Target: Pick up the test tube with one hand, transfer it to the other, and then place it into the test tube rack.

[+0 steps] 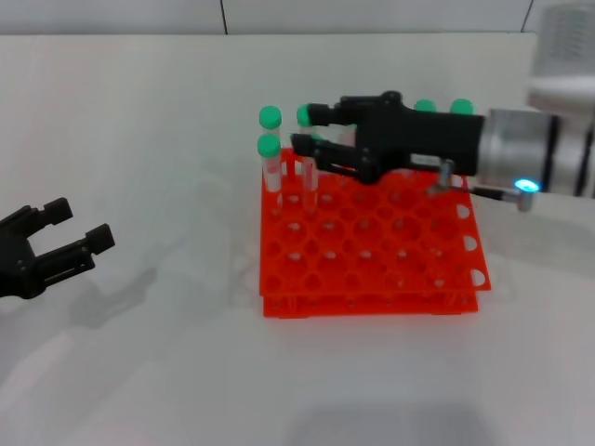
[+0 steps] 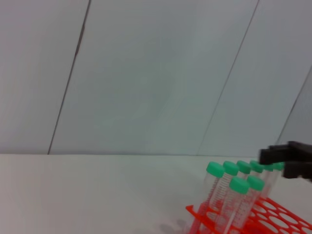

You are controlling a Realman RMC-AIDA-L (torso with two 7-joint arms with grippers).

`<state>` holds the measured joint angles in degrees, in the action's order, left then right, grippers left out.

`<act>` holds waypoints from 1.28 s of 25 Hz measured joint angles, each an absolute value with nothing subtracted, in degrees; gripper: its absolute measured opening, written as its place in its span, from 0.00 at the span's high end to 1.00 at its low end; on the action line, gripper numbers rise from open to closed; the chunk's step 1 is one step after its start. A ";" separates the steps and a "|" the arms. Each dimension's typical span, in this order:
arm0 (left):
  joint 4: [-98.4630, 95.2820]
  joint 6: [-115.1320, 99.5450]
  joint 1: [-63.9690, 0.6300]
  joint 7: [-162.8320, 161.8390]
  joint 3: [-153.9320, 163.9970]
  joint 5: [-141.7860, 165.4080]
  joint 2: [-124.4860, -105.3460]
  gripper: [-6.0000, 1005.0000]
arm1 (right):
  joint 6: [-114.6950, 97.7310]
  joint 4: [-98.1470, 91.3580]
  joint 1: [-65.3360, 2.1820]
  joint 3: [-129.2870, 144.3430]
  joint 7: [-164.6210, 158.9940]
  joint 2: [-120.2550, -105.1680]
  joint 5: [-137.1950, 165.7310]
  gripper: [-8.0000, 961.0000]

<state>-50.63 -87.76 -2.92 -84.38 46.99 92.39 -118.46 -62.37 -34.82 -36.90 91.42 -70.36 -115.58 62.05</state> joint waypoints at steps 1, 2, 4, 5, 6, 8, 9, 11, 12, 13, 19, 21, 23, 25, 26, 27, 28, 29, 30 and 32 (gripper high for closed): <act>-50.63 -87.88 -2.96 -84.38 46.89 92.48 -118.46 0.11 | -63.72 -36.52 -35.29 91.26 -70.56 -115.30 62.20 0.53; -50.67 -88.19 -3.03 -84.36 46.65 92.64 -118.43 0.11 | -64.80 -37.84 -34.03 91.15 -70.67 -115.05 62.41 0.53; -50.77 -88.72 -3.08 -84.36 46.31 92.72 -118.35 0.11 | -67.44 -40.83 -31.47 90.82 -70.79 -114.25 63.46 0.53; -50.80 -89.04 -3.10 -84.34 46.06 92.74 -118.30 0.11 | -69.08 -42.08 -30.13 90.49 -70.80 -113.71 64.43 0.53; -50.80 -89.28 -3.12 -84.29 45.80 92.76 -118.29 0.11 | -70.82 -42.79 -29.31 89.76 -70.81 -113.31 65.56 0.53; -50.81 -90.04 -3.15 -83.93 45.41 92.79 -118.27 0.11 | -75.09 -43.37 -27.76 87.11 -70.84 -112.60 68.44 0.53; -50.82 -90.39 -3.15 -83.71 45.36 92.80 -118.27 0.11 | -77.07 -43.27 -27.24 85.20 -70.85 -112.44 69.87 0.53; -50.90 -91.20 -3.16 -83.15 45.29 92.79 -118.16 0.11 | -81.97 -42.57 -25.85 79.62 -70.93 -112.10 73.70 0.53; -50.93 -91.75 -3.16 -82.88 45.26 92.79 -118.01 0.11 | -83.10 -42.45 -25.61 78.44 -70.95 -112.06 74.68 0.53; -50.94 -92.05 -3.16 -82.72 45.25 92.79 -117.92 0.11 | -84.95 -42.22 -25.12 75.93 -70.99 -111.97 76.34 0.53; -50.99 -96.54 -3.68 -81.54 45.21 93.63 -116.88 0.11 | -89.33 -42.04 -22.55 68.40 -71.01 -111.86 83.17 0.53; -50.87 -98.19 -4.20 -81.69 45.19 94.45 -116.46 0.11 | -89.34 -42.01 -22.12 67.92 -71.11 -111.74 84.58 0.50; -50.53 -99.90 -5.18 -82.43 45.17 96.19 -115.82 0.11 | -89.25 -41.90 -21.94 67.80 -71.37 -111.66 85.55 0.47; -50.36 -101.52 -6.12 -83.46 45.17 97.74 -115.44 0.11 | -89.19 -41.58 -21.85 67.73 -71.53 -111.62 86.38 0.45; -50.37 -102.14 -6.43 -83.81 45.17 98.32 -115.34 0.11 | -89.22 -41.49 -21.83 67.71 -71.54 -111.62 86.70 0.37; -50.45 -102.59 -6.59 -84.03 45.17 98.69 -115.30 0.11 | -89.31 -41.48 -21.82 67.74 -71.54 -111.61 87.00 0.30; -50.61 -103.15 -6.76 -84.11 45.17 99.07 -115.24 0.11 | -89.37 -41.48 -21.82 67.86 -71.54 -111.61 87.32 0.22; -50.71 -103.66 -6.85 -84.11 45.17 99.30 -115.13 0.11 | -89.40 -41.48 -21.81 67.94 -71.55 -111.61 87.52 0.20; -50.76 -104.13 -6.96 -84.11 45.17 99.45 -115.02 0.11 | -89.42 -41.48 -21.81 67.94 -71.55 -111.68 87.98 0.17; -50.81 -105.06 -7.33 -84.13 45.17 99.95 -114.75 0.11 | -89.45 -41.48 -21.80 67.83 -71.55 -111.86 88.91 0.12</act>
